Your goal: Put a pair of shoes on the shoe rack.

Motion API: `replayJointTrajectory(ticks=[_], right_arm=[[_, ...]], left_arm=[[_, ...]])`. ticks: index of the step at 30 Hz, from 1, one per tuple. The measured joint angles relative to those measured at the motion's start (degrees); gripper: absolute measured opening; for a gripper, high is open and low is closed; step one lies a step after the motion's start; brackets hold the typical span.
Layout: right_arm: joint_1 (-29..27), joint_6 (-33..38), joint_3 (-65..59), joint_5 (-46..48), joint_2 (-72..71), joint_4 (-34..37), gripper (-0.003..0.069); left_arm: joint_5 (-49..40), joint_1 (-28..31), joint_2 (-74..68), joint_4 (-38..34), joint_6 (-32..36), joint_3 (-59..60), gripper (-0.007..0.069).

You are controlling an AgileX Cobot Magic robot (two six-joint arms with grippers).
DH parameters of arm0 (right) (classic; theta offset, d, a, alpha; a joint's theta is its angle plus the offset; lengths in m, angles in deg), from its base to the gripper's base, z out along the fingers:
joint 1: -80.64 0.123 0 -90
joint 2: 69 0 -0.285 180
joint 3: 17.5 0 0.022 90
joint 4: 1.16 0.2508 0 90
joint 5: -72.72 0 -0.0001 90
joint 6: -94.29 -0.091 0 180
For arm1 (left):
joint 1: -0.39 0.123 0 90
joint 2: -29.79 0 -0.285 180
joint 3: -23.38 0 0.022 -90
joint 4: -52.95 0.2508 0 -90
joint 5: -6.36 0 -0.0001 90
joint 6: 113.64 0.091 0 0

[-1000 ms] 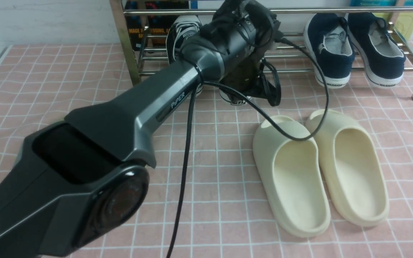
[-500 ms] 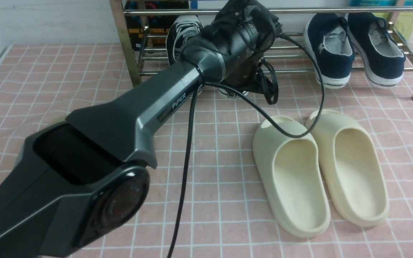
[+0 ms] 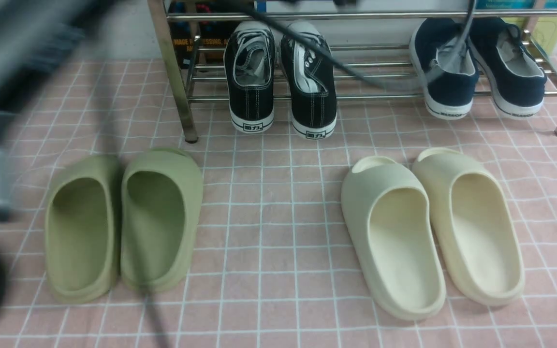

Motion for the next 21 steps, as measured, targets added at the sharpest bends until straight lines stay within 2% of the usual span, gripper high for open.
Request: replayJointTrajectory(ticks=[3,8,9,11,15,16,17,18,19,21], right_arm=[[0.0,0.0,0.0,0.0,0.0,0.0,0.024],[0.0,0.0,0.0,0.0,0.0,0.0,0.024],[0.0,0.0,0.0,0.0,0.0,0.0,0.024],[0.0,0.0,0.0,0.0,0.0,0.0,0.024],[0.0,0.0,0.0,0.0,0.0,0.0,0.024],[0.0,0.0,0.0,0.0,0.0,0.0,0.024],[0.0,0.0,0.0,0.0,0.0,0.0,0.024],[0.0,0.0,0.0,0.0,0.0,0.0,0.024],[0.0,0.0,0.0,0.0,0.0,0.0,0.024],[0.0,0.0,0.0,0.0,0.0,0.0,0.024]], left_arm=[[0.0,0.0,8.1,0.3,0.1,1.6,0.0005],[0.1,0.0,25.1,0.5,-1.0,15.0,0.001],[1.6,0.0,30.5,0.6,-2.3,22.2,0.0012],[7.3,0.0,38.5,1.0,-4.4,34.5,0.0014],[28.6,0.0,55.7,4.5,-10.5,63.0,0.0017],[30.9,0.0,57.4,5.1,-10.9,65.9,0.0017],[38.7,0.0,63.7,7.3,-14.2,75.7,0.0017],[40.8,0.0,65.5,8.0,-15.2,78.3,0.0018],[48.5,0.0,73.2,11.7,-19.3,89.1,0.0019],[54.6,0.0,80.4,15.5,-25.3,97.4,0.0019]])
